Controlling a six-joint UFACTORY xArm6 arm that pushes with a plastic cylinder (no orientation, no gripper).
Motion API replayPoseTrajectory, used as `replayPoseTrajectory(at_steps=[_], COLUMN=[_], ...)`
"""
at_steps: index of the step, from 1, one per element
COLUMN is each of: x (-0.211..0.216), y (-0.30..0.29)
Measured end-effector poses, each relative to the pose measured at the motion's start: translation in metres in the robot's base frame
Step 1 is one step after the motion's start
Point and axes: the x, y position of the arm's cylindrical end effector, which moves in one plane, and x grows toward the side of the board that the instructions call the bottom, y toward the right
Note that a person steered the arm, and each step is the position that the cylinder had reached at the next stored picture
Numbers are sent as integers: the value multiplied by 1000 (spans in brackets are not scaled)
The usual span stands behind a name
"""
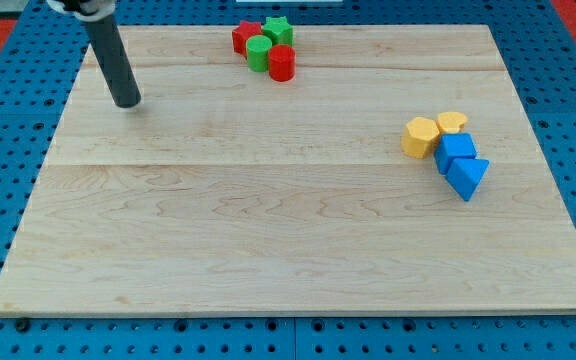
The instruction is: Separate the red blocks with green blocks towards the yellow blocks
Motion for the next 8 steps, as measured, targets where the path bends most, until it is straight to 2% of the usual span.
replayPoseTrajectory(at_steps=[2,3,5,7,8], x=[-81,-102,-108,-129,-123], y=[6,47,110,111,174])
